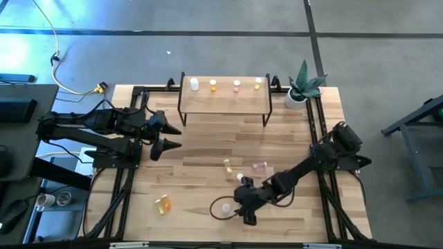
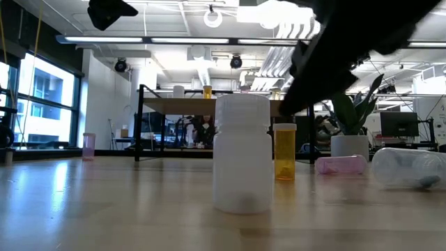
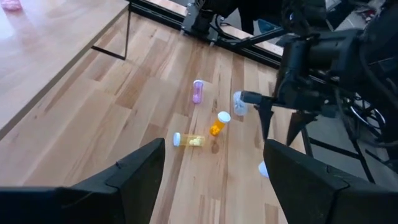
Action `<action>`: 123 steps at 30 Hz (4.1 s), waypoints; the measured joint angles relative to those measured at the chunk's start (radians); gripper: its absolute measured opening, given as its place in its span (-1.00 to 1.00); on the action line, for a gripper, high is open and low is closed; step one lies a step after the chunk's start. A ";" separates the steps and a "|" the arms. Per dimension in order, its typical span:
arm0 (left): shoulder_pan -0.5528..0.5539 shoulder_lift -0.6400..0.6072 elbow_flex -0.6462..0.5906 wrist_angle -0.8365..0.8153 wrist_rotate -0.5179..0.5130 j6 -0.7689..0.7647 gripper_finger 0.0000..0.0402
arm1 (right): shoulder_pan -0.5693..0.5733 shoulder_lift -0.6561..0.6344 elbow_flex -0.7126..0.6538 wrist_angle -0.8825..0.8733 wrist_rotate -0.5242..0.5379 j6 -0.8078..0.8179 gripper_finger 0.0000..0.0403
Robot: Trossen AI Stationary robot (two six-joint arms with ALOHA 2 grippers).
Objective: Pick and place medicine bottles onto shelf by color
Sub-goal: Put the bottom transparent pill bottle aligned with the other transparent pill bottle on the shelf
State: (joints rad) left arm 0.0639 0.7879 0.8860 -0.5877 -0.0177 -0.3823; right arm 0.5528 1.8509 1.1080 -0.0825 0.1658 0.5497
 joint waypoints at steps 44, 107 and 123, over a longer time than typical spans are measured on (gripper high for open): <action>0.000 0.000 0.000 -0.001 0.011 0.000 0.31 | 0.028 0.238 0.001 0.408 0.149 -0.032 0.14; 0.006 0.017 0.002 -0.039 0.161 0.125 0.31 | -0.314 0.148 0.441 -0.189 -0.212 0.014 -0.34; 0.128 0.245 0.212 -0.285 0.166 0.273 0.29 | -0.460 0.150 0.647 -0.429 -0.332 -0.047 -0.34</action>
State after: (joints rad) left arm 0.1916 1.0329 1.0983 -0.8728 0.1479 -0.1097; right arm 0.0923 2.0006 1.7546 -0.5117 -0.1658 0.5024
